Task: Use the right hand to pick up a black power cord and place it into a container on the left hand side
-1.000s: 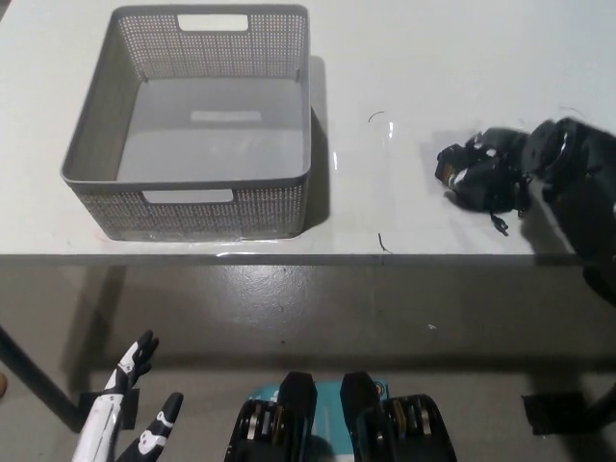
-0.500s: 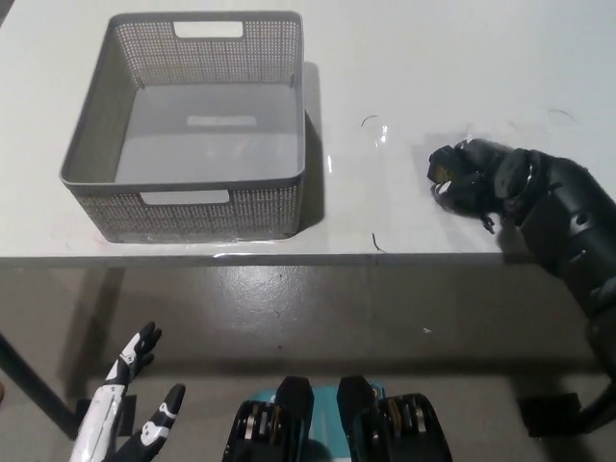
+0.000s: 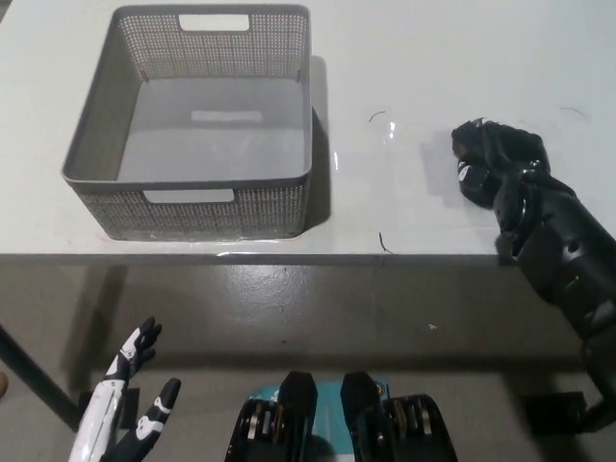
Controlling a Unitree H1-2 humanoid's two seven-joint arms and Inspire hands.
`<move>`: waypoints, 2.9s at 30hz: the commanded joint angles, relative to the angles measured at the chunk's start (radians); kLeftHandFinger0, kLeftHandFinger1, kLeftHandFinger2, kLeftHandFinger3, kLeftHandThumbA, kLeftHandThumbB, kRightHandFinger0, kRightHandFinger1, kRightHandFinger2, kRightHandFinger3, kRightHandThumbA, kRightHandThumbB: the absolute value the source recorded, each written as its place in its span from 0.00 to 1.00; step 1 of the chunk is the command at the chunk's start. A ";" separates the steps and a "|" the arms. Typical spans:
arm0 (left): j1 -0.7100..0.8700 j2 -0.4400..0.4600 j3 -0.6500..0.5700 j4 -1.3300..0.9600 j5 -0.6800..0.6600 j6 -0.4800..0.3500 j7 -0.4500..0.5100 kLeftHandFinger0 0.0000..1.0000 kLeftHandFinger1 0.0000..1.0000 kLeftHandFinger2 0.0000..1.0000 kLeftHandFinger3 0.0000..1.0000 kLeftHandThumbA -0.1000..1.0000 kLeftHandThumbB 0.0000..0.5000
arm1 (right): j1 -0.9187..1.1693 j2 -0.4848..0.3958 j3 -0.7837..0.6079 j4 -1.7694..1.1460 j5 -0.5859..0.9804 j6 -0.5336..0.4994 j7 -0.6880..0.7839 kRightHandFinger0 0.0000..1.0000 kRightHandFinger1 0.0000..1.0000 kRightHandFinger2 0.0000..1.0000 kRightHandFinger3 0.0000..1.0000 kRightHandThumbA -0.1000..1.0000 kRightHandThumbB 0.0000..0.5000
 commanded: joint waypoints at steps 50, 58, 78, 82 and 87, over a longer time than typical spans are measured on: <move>0.019 0.035 -0.081 -0.011 0.028 -0.005 -0.056 0.97 0.96 0.89 1.00 0.69 0.26 | -0.437 0.389 -0.138 -0.186 0.081 -0.296 -0.291 0.00 0.05 0.59 0.50 0.00 0.34; 0.017 0.032 -0.116 -0.034 0.071 0.014 -0.063 0.96 0.92 0.85 1.00 0.66 0.21 | -0.454 0.459 -0.088 -0.006 0.066 -0.296 -0.290 0.00 0.00 0.42 0.33 0.00 0.46; -0.043 0.064 -0.160 -0.055 0.130 0.015 -0.094 0.98 0.82 0.72 1.00 0.64 0.19 | -0.401 0.377 -0.095 0.044 0.152 -0.217 -0.003 1.00 1.00 1.00 1.00 0.74 1.00; -0.054 0.075 -0.168 -0.049 0.126 0.019 -0.104 1.00 0.81 0.71 1.00 0.74 0.26 | -0.390 0.359 -0.073 0.028 0.126 -0.229 -0.006 1.00 1.00 1.00 1.00 0.93 1.00; -0.069 0.084 -0.175 -0.047 0.131 0.023 -0.113 0.80 0.74 0.68 1.00 0.77 0.30 | -0.380 0.332 -0.080 0.013 0.132 -0.254 0.008 1.00 1.00 1.00 1.00 1.00 1.00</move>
